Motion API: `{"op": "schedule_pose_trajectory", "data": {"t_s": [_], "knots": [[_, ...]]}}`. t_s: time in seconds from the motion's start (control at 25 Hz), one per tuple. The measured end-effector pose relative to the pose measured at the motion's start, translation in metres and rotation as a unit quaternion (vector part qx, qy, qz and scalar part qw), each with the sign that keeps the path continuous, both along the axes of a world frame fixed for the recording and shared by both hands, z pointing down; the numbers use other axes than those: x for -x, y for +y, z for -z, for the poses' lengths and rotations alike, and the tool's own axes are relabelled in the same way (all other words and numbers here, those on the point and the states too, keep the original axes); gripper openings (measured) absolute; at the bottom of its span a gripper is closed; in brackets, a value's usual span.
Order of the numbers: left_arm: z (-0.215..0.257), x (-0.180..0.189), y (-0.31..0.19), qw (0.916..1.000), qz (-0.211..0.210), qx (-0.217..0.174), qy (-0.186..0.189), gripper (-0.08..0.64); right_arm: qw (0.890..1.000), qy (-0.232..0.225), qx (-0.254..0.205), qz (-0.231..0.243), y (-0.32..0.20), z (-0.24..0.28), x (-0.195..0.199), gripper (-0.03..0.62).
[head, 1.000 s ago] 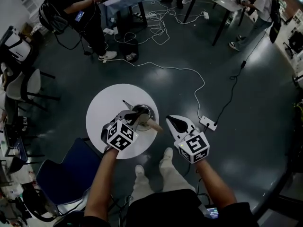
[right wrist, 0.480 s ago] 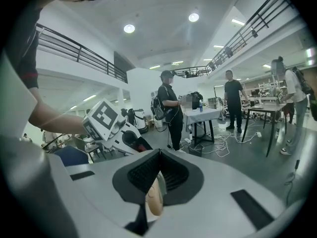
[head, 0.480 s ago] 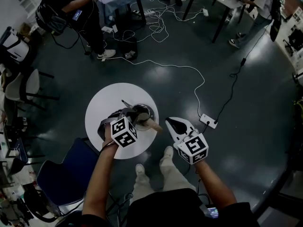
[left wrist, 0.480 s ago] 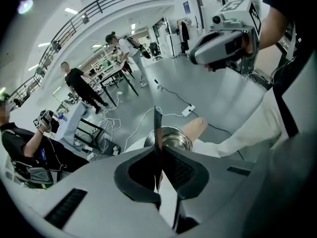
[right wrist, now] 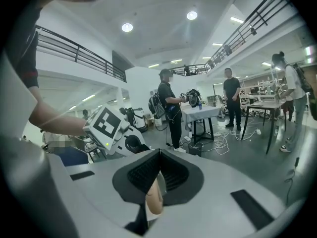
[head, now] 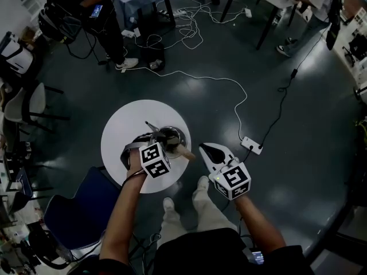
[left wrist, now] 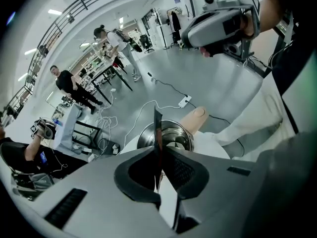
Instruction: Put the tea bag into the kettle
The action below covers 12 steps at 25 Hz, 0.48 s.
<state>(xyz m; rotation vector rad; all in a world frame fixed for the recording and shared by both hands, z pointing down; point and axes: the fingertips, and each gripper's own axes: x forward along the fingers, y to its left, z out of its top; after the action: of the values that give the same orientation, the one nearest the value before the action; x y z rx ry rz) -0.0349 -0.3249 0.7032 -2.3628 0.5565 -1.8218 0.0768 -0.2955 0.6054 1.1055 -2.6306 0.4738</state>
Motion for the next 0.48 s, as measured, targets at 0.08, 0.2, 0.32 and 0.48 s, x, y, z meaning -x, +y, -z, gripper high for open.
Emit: {"op": "schedule_pose_trajectory", "data": {"t_s": [0.08,0.2,0.32,0.48], "knots": [[-0.004,0.001,0.000,1.0000,-0.002,0.005,-0.006,0.040,1.000,0.000,0.002,0.000,-0.001,-0.001,0.000,0.018],[-0.007,0.002,-0.002,0.9999,-0.004,0.007,-0.012,0.040,1.000,-0.001,0.007,0.000,-0.003,-0.004,-0.001,0.018],[-0.010,0.005,-0.007,0.9999,0.001,0.009,-0.011,0.040,1.000,-0.001,0.011,0.002,-0.004,-0.007,0.001,0.018],[-0.018,0.003,-0.008,0.9998,0.000,0.011,-0.014,0.040,1.000,-0.001,0.014,0.004,-0.003,-0.016,0.001,0.018]]}}
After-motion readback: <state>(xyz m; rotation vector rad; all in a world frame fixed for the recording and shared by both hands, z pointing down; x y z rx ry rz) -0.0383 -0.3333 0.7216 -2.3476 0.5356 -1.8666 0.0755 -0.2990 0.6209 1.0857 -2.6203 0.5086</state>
